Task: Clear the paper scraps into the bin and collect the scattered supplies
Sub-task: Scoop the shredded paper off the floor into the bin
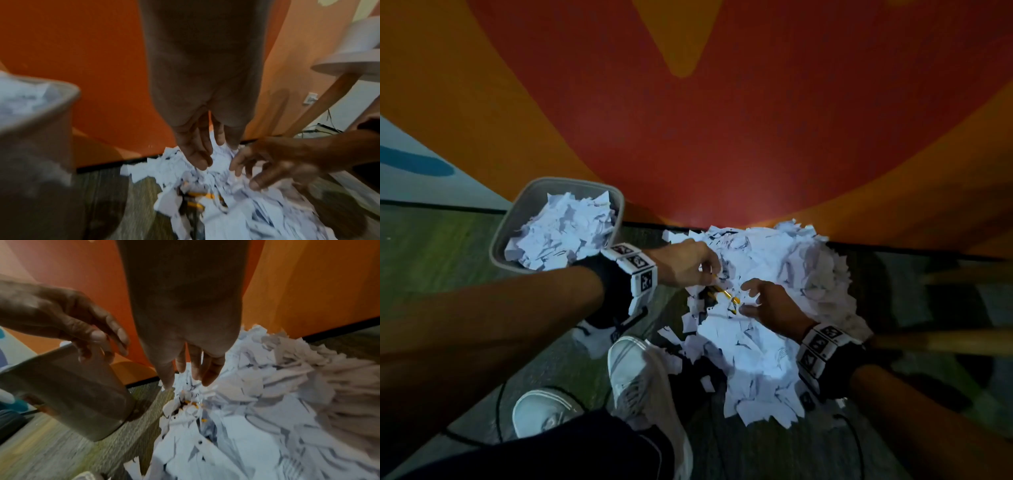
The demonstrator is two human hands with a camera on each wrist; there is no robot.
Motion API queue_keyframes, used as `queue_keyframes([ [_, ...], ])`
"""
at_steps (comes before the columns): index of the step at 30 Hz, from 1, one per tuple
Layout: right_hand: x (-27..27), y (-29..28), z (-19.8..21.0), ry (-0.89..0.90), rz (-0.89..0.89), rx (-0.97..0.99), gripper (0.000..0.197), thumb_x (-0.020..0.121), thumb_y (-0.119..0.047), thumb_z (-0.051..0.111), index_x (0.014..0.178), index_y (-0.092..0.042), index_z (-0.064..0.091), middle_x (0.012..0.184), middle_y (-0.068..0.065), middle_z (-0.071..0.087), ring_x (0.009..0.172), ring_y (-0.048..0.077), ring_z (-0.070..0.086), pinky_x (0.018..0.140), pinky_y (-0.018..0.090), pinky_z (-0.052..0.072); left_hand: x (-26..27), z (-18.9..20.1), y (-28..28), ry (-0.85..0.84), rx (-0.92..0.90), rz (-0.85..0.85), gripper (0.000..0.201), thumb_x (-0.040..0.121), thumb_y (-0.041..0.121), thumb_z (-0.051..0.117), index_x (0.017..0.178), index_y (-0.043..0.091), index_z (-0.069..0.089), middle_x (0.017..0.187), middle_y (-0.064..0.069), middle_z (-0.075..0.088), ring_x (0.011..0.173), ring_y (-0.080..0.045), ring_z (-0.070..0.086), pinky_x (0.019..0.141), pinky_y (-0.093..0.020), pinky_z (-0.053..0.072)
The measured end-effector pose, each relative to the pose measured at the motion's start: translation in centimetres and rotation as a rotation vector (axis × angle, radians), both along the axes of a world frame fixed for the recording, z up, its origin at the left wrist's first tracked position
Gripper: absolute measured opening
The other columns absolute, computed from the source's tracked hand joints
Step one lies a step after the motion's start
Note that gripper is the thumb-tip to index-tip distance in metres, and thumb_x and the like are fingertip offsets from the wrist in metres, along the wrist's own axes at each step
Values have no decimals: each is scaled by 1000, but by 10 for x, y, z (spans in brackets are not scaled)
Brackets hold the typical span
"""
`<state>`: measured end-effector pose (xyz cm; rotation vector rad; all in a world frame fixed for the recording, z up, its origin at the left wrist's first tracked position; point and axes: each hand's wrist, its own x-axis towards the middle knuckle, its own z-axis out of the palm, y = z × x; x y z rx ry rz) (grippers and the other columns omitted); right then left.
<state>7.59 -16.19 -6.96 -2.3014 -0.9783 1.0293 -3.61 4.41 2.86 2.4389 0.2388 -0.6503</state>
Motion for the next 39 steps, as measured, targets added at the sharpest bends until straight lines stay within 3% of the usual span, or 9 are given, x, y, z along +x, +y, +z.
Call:
queue_keyframes([
  [4, -12, -5, -33, -66, 34, -52, 52, 85, -24, 75, 132, -16, 54, 128, 12, 52, 119, 30, 45, 95, 35, 40, -21, -45, -6, 72, -106, 32, 35, 98, 29, 61, 131, 18, 60, 98, 12, 57, 84, -11, 60, 74, -24, 43],
  [8, -24, -2, -50, -185, 95, -105, 67, 83, -31, 75, 141, -17, 46, 134, 12, 43, 119, 31, 35, 99, 37, 35, -36, -79, -7, 74, -191, 100, 44, 96, 24, 64, 136, 11, 55, 88, 16, 54, 91, -20, 63, 82, -29, 49],
  [13, -42, 9, -79, -236, 132, -137, 74, 75, -33, 78, 139, -14, 46, 126, 12, 43, 112, 30, 35, 93, 38, 36, -44, -134, -11, 42, -176, 148, 54, 96, 33, 63, 145, 19, 46, 140, -5, 51, 128, -26, 49, 94, -28, 42],
  [21, -42, 10, -84, -332, 49, -41, 75, 68, -22, 78, 138, -16, 50, 124, 12, 47, 115, 36, 41, 95, 45, 42, -58, -215, -56, -124, -131, 82, 90, 74, 38, 80, 148, 23, 31, 145, -17, 36, 130, -39, 41, 98, -46, 47],
  [24, -48, -2, -77, -386, 148, -279, 103, 67, -44, 81, 152, -31, 24, 148, 8, 21, 133, 36, 22, 98, 53, 45, -61, -224, -67, -156, -51, 94, 93, 76, 41, 76, 148, 36, 18, 149, -19, 27, 127, -41, 38, 88, -51, 52],
  [26, -54, -9, -85, -332, 158, -375, 111, 70, -47, 81, 154, -39, 7, 159, 4, 0, 143, 37, 5, 103, 56, 41, -59, -218, -74, -167, 1, 102, 69, 86, 24, 63, 146, 32, 29, 144, -18, 30, 120, -37, 43, 82, -49, 54],
  [29, -61, -11, -97, -399, 135, -296, 94, 75, -34, 79, 149, -33, 22, 158, 11, 7, 140, 40, 13, 98, 53, 48, -50, -218, -71, -215, -8, 75, 54, 86, 6, 31, 136, 22, 45, 129, -18, 38, 109, -36, 47, 73, -51, 53],
  [34, -49, -14, -109, -342, 29, -170, 59, 73, -20, 79, 127, -19, 55, 140, 16, 36, 121, 37, 38, 94, 42, 43, -44, -201, -46, -217, -37, 112, 41, 88, 1, 56, 126, 17, 56, 127, -13, 41, 107, -34, 53, 79, -39, 50],
  [39, -26, -12, -83, -201, -120, -89, 15, 74, 6, 71, 83, -6, 72, 91, 10, 53, 83, 34, 61, 64, 18, 34, -47, -161, -18, -304, -178, 274, 29, 93, 2, 60, 122, 2, 58, 108, -3, 51, 91, -10, 59, 78, -20, 46],
])
